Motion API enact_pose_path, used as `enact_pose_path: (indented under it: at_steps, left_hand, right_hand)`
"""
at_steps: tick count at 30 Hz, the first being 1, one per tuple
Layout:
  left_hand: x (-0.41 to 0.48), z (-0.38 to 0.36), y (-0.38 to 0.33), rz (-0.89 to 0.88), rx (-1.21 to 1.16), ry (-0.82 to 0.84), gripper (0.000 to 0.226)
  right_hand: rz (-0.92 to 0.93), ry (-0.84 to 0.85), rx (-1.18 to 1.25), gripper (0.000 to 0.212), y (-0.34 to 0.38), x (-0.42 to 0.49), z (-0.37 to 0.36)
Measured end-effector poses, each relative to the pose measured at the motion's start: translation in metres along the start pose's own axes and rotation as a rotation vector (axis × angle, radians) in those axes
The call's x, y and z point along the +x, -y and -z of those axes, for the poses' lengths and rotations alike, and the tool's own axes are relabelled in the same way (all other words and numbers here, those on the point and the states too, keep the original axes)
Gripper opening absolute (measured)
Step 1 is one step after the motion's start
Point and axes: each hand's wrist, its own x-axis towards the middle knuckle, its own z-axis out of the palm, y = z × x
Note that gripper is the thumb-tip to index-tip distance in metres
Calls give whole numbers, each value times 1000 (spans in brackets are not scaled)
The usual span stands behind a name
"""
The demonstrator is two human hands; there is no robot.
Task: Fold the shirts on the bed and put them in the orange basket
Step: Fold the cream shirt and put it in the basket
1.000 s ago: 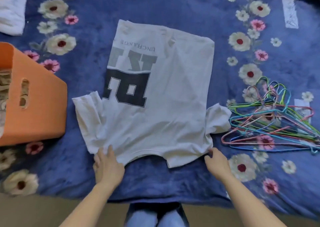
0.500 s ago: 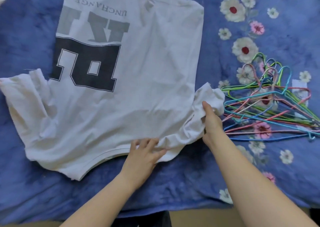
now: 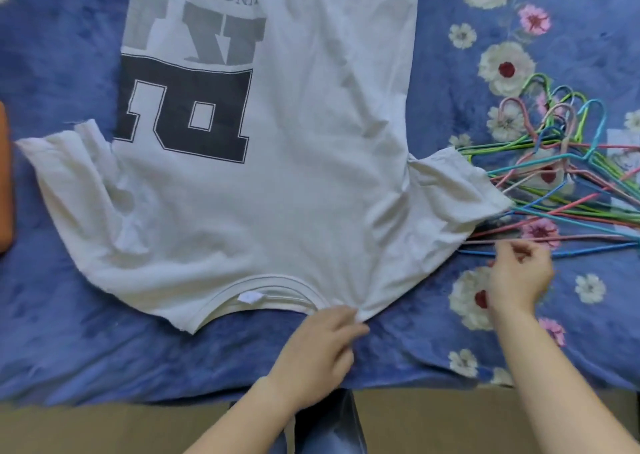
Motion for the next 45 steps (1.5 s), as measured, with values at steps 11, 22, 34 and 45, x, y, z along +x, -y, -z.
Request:
enact_pose_path:
  at_steps: [11, 22, 34, 45]
  left_hand:
    - [-39, 114, 91, 1470, -702, -1138, 53]
    - [-82, 95, 72, 1609, -525, -980, 36]
    - [89, 184, 135, 834, 150, -472, 51]
    - [272, 266, 250, 755, 240, -484, 49]
  right_hand:
    - [-615, 484, 300, 20, -12, -177, -57]
    - [-302, 321, -305, 41, -20, -173, -29]
    - [515, 445, -381, 37, 121, -80, -133]
    - [591, 459, -502, 51, 231, 59, -259]
